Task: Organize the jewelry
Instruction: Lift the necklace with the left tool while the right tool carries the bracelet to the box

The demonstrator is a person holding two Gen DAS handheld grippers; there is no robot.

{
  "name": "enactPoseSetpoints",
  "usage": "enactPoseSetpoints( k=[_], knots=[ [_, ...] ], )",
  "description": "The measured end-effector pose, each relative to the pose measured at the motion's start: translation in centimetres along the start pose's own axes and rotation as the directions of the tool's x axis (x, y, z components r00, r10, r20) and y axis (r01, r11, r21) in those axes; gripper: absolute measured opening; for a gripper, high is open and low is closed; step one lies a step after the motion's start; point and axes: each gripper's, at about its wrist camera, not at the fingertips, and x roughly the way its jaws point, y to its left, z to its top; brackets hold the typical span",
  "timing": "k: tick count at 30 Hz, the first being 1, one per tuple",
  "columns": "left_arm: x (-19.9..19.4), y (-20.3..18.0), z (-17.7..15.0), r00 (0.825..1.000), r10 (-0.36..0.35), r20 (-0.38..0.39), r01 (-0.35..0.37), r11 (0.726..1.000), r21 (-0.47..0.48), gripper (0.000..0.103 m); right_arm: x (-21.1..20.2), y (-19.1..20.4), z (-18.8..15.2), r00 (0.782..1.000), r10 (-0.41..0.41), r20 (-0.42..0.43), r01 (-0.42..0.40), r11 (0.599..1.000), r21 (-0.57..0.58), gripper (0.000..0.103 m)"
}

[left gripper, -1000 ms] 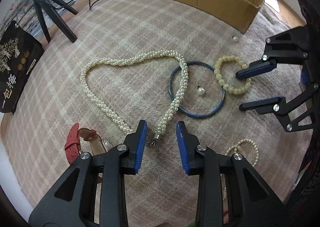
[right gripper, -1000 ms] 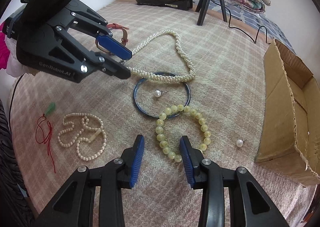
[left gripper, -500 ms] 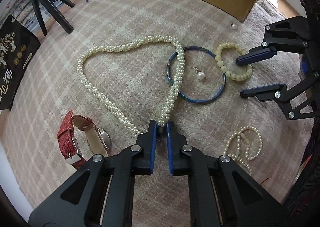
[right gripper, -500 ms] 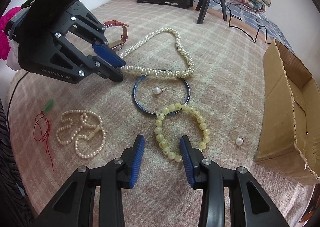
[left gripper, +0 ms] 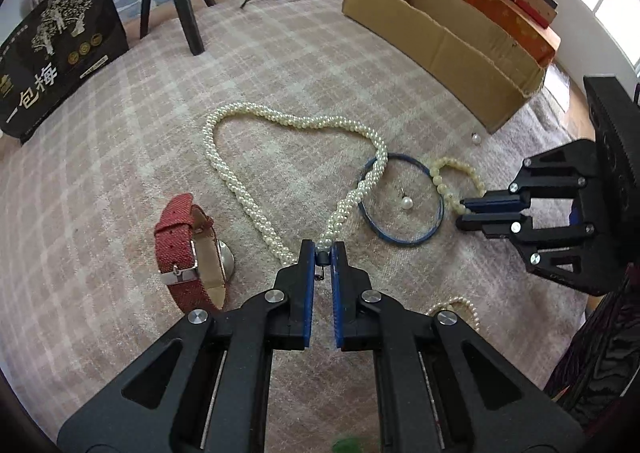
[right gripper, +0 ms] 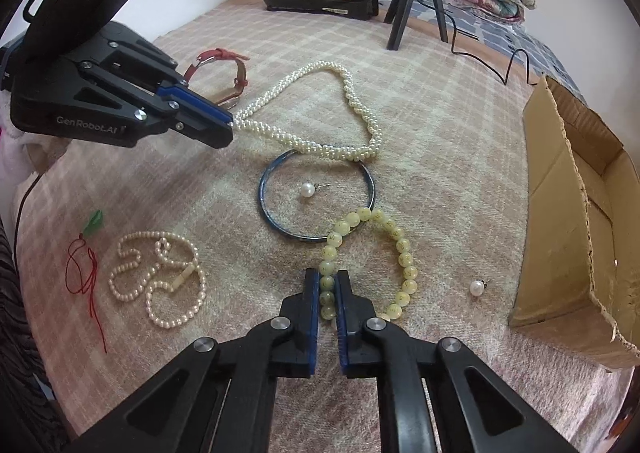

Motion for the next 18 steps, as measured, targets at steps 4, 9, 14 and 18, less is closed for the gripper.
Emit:
enactPoseSetpoints(
  k=[4,9,14,18],
  knots=[
    [-1.9,0.5,1.1,0.998,-0.013,0.057,0.016,0.999,-0.052,0.006,-0.7,0.0,0.6,0.999,0.04,0.029,-0.041,0.999,0.033,0.005],
    [-3.8,0.3,2.8,0.992,0.0,0.124,0.012,0.996,-0.093,0.005,-2.3,0.1,1.3,0.996,0.03,0.084,-0.034,0.999,0.042,0.005],
    [-5.8,0.1,5.0,0.981,-0.007,0.194,0.031,0.992,-0.122,0.005,-4.5,-0.4,2.0,0.988,0.006,0.151,-0.016,0.998,0.064,0.005],
    [-8.0,-0.1,6.5,0.968,-0.007,0.252,0.044,0.989,-0.142,0.005,-6.4,-0.7,2.4,0.979,-0.007,0.202,-0.009,0.997,0.078,0.005]
  ],
)
